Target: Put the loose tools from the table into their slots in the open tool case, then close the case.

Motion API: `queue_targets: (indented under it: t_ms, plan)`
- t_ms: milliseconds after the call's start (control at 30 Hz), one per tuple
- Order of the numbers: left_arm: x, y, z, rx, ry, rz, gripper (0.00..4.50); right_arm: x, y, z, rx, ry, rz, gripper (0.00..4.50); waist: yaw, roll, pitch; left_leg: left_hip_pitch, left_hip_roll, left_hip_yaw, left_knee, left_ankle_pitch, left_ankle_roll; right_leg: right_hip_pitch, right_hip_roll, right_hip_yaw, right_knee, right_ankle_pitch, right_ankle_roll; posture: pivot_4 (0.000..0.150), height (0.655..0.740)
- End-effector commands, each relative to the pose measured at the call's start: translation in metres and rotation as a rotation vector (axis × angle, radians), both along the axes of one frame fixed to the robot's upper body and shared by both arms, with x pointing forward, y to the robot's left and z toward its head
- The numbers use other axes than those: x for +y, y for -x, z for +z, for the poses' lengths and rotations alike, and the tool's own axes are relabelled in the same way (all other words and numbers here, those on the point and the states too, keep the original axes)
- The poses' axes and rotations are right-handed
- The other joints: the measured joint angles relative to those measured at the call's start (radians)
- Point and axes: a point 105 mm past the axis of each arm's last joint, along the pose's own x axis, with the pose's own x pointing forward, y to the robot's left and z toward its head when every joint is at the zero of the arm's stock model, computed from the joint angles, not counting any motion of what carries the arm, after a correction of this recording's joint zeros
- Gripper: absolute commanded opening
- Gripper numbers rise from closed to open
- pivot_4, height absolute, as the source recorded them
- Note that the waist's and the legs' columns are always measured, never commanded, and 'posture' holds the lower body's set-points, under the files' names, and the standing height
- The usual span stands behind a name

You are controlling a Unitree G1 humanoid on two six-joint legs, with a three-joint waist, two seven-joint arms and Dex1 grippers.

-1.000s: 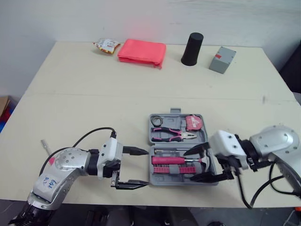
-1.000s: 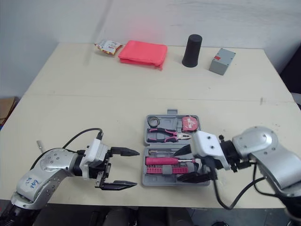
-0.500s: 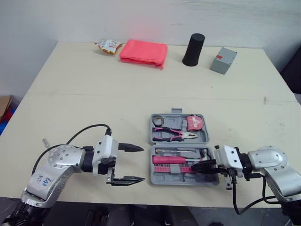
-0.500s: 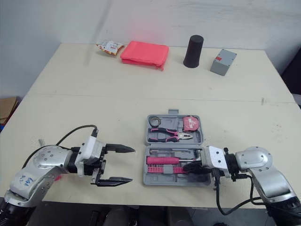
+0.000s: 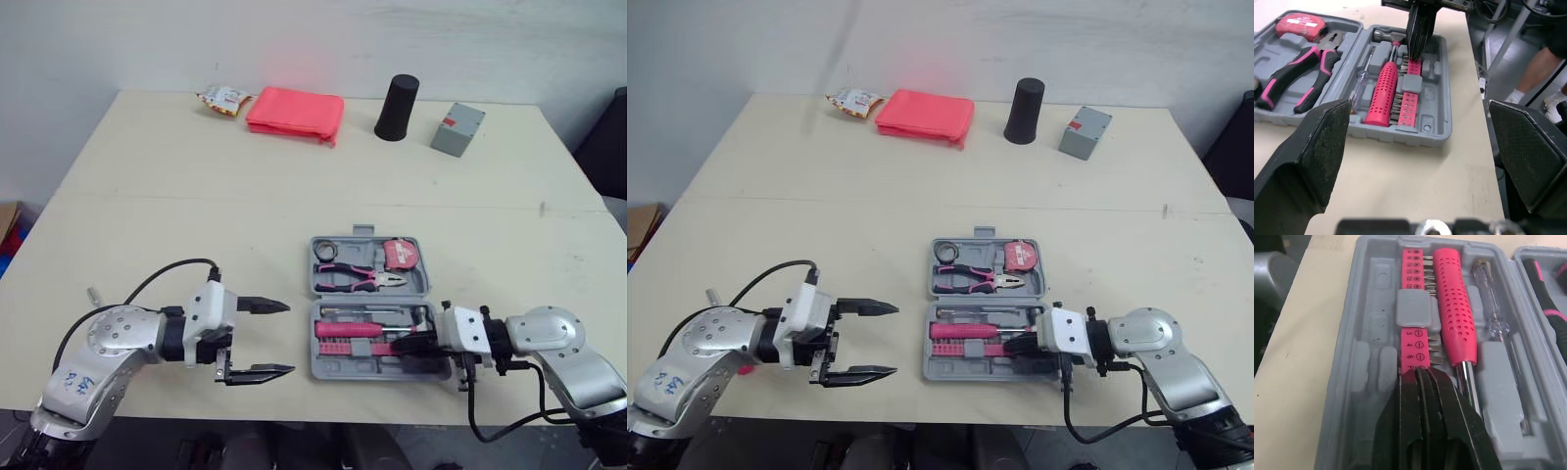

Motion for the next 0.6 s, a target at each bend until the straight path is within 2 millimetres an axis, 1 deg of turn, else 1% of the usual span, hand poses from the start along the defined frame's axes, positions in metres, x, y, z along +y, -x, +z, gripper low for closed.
queue_targets:
  t_ms: [33, 67, 100, 167, 200, 233, 267, 300, 333, 400, 433, 467, 533, 600]
  plan:
    - [0.036, -0.017, 0.013, -0.097, -0.018, 0.175, 4.5, -0.028, 0.003, 0.043, 0.095, -0.114, -0.134, 0.68, 0.008, 0.003, 0.001, -0.001, 0.0, 0.0, 0.0, 0.0, 0.0, -0.001, 0.0, 0.0, 0.0, 0.0, 0.0, 0.15, 0.74]
    - [0.052, -0.024, 0.013, -0.131, -0.034, 0.243, 4.5, -0.037, 0.001, 0.053, 0.037, -0.133, -0.175, 0.97, 0.011, 0.003, 0.001, -0.001, -0.001, 0.0, -0.001, 0.0, 0.0, -0.001, 0.0, 0.0, 0.0, 0.0, 0.0, 0.15, 0.74]
    - [0.062, -0.027, 0.013, -0.154, -0.045, 0.282, 4.5, -0.043, 0.0, 0.059, -0.015, -0.141, -0.202, 1.46, 0.013, 0.003, 0.001, -0.001, 0.0, 0.0, -0.001, 0.0, 0.0, -0.002, 0.0, 0.0, -0.001, 0.0, -0.001, 0.15, 0.74]
    - [0.113, -0.03, 0.007, -0.183, -0.121, 0.437, 4.5, -0.091, 0.002, 0.063, -0.116, -0.058, -0.342, 2.54, 0.014, 0.002, 0.001, -0.001, 0.002, -0.001, -0.002, -0.001, -0.002, -0.002, 0.001, -0.001, -0.002, -0.002, -0.003, 0.15, 0.74]
    - [0.135, -0.029, 0.006, -0.189, -0.152, 0.501, 4.5, -0.111, 0.005, 0.063, -0.119, -0.029, -0.41, 3.04, 0.014, 0.002, 0.001, -0.002, 0.001, -0.001, -0.002, -0.002, -0.002, -0.002, 0.001, -0.002, -0.003, -0.002, -0.003, 0.15, 0.74]
    - [0.16, -0.03, 0.006, -0.196, -0.173, 0.593, 4.5, -0.136, 0.005, 0.062, -0.136, -0.005, -0.508, 3.61, 0.014, 0.002, 0.001, -0.002, 0.001, 0.0, -0.003, -0.002, -0.002, -0.002, 0.001, -0.002, -0.005, -0.003, -0.004, 0.15, 0.74]
    - [0.175, -0.03, 0.007, -0.202, -0.18, 0.646, 4.5, -0.149, 0.005, 0.062, -0.148, 0.004, -0.567, 4.12, 0.013, 0.002, 0.001, -0.002, 0.001, 0.001, -0.003, -0.003, -0.002, -0.002, 0.001, -0.002, -0.006, -0.004, -0.005, 0.15, 0.74]
    - [0.199, -0.028, 0.006, -0.213, -0.229, 0.709, 4.5, -0.175, 0.005, 0.061, -0.185, 0.024, -0.661, 4.47, 0.012, 0.002, 0.001, -0.003, 0.001, 0.002, -0.003, -0.005, -0.002, -0.003, 0.001, -0.002, -0.007, -0.005, -0.005, 0.15, 0.74]
    - [0.215, -0.025, 0.006, -0.22, -0.264, 0.745, 4.5, -0.191, 0.007, 0.061, -0.212, 0.039, -0.718, 4.47, 0.011, 0.002, 0.001, -0.003, 0.001, 0.003, -0.003, -0.005, -0.001, -0.004, 0.001, -0.001, -0.008, -0.005, -0.005, 0.15, 0.74]
    - [0.257, -0.016, 0.01, -0.238, -0.32, 0.879, 4.5, -0.232, 0.012, 0.068, -0.301, 0.022, -0.89, 4.47, 0.008, 0.002, 0.001, -0.003, 0.001, 0.005, -0.003, -0.007, 0.0, -0.004, 0.0, 0.0, -0.009, -0.005, -0.005, 0.15, 0.74]
    - [0.268, -0.013, 0.011, -0.242, -0.323, 0.918, 4.5, -0.243, 0.015, 0.069, -0.32, 0.007, -0.936, 4.47, 0.006, 0.002, 0.001, -0.003, 0.001, 0.006, -0.003, -0.008, 0.0, -0.004, 0.0, 0.0, -0.009, -0.005, -0.005, 0.15, 0.74]
    - [0.286, -0.007, 0.014, -0.252, -0.33, 0.996, 4.5, -0.258, 0.021, 0.066, -0.332, 0.034, -0.995, 4.47, 0.002, 0.002, 0.001, -0.003, 0.001, 0.007, -0.003, -0.008, 0.0, -0.005, 0.0, 0.001, -0.009, -0.005, -0.004, 0.15, 0.74]
    - [0.314, 0.006, 0.017, -0.253, -0.346, 1.124, 4.5, -0.278, 0.033, 0.06, -0.333, 0.083, -1.068, 4.47, -0.005, 0.003, 0.001, -0.002, 0.001, 0.008, -0.004, -0.009, 0.0, -0.005, 0.0, 0.002, -0.009, -0.006, -0.004, 0.15, 0.74]
    - [0.343, 0.024, 0.019, -0.244, -0.395, 1.258, 4.5, -0.289, 0.041, 0.056, -0.341, 0.125, -1.105, 4.47, -0.015, 0.003, 0.001, -0.002, 0.001, 0.008, -0.005, -0.009, 0.0, -0.006, -0.001, 0.001, -0.008, -0.008, -0.003, 0.15, 0.74]
